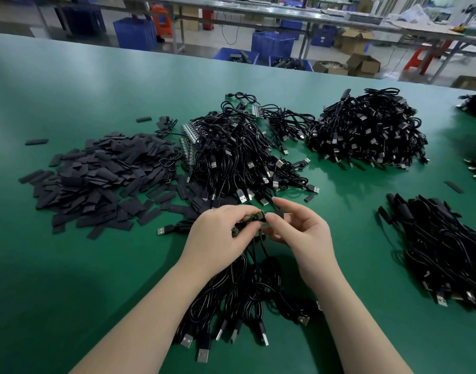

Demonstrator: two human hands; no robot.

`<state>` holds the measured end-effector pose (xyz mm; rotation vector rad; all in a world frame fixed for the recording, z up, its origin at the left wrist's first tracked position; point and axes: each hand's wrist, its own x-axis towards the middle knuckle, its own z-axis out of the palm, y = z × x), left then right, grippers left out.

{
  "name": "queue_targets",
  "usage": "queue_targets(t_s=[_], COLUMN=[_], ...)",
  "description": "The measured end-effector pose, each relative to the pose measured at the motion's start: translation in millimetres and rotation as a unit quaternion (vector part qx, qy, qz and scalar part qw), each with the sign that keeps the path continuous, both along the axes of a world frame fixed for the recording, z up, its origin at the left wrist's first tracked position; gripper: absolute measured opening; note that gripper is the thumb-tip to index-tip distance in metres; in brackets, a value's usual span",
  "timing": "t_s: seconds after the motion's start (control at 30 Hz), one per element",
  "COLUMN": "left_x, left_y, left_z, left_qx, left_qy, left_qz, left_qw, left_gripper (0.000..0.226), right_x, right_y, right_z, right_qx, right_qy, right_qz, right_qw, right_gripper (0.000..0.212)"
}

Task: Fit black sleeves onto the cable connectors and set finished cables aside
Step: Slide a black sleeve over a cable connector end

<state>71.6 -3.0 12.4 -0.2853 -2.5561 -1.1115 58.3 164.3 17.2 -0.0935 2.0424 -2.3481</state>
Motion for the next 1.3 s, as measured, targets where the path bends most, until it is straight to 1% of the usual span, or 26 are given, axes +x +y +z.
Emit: queue_targets(t_s=[0.1, 0.2, 0.3, 0.37, 0.47, 0.63, 0.73, 0.87, 1.0, 1.1, 1.2, 1.3], left_x=[-0.4, -1.0, -1.7, -2.0, -2.2, -1.5, -2.3, -2.5, -1.4, -1.3, -1.0, -1.4], left_y=[-0.1, -0.2, 0.0, -0.3, -1.1, -1.1, -1.8, -2.7, -1.3, -1.2, -0.8, -1.5], left_z=[-1.8, -2.6, -3.2, -3.5, -3.1, -3.6, -3.3, -1.8, -1.0, -1.5, -2.1, -1.9], left_qx=[0.027, 0.039, 0.056, 0.055, 0.052, 0.045, 0.041, 0.033, 0.032, 0.029, 0.025, 0.023], left_qy=[-0.003, -0.001, -0.006, -0.005, -0.005, -0.019, -0.028, -0.026, -0.021, -0.015, -0.005, -0.001], left_qz=[-0.002, -0.013, -0.018, -0.019, -0.017, -0.007, -0.004, -0.014, -0.019, -0.024, -0.03, -0.038], left_qw=[1.0, 0.999, 0.998, 0.998, 0.998, 0.999, 0.999, 0.999, 0.999, 0.999, 0.999, 0.999], left_gripper=[0.028, 0.027, 0.026, 0.024, 0.021, 0.026, 0.027, 0.024, 0.028, 0.03, 0.028, 0.026], right_x=[1.1, 1.9, 1.7, 2.1, 2.7, 0.3, 1.1, 2.7, 3.4, 3.0, 2.9, 2.2], right_y=[-1.5, -4.0, -4.0, -3.8, -4.1, 0.2, 0.4, -2.2, -2.3, -1.4, 0.2, 2.1], right_z=[0.8, 1.9, 2.8, 2.5, 2.4, 3.8, 5.1, 4.5, 4.1, 4.3, 3.4, 3.5], right_qx=[0.016, 0.051, 0.068, 0.074, 0.085, 0.06, 0.047, 0.069, 0.076, 0.111, 0.141, 0.154], right_qy=[0.018, 0.041, 0.054, 0.061, 0.076, 0.061, 0.059, 0.074, 0.092, 0.113, 0.132, 0.133], right_qz=[0.035, 0.025, 0.012, 0.003, -0.015, -0.056, -0.05, -0.043, -0.044, -0.042, -0.04, -0.033], right_qw=[0.999, 0.998, 0.996, 0.995, 0.993, 0.995, 0.996, 0.994, 0.992, 0.987, 0.98, 0.978], right_gripper=[0.024, 0.015, 0.024, 0.028, 0.026, 0.026, 0.025, 0.024, 0.023, 0.024, 0.027, 0.029])
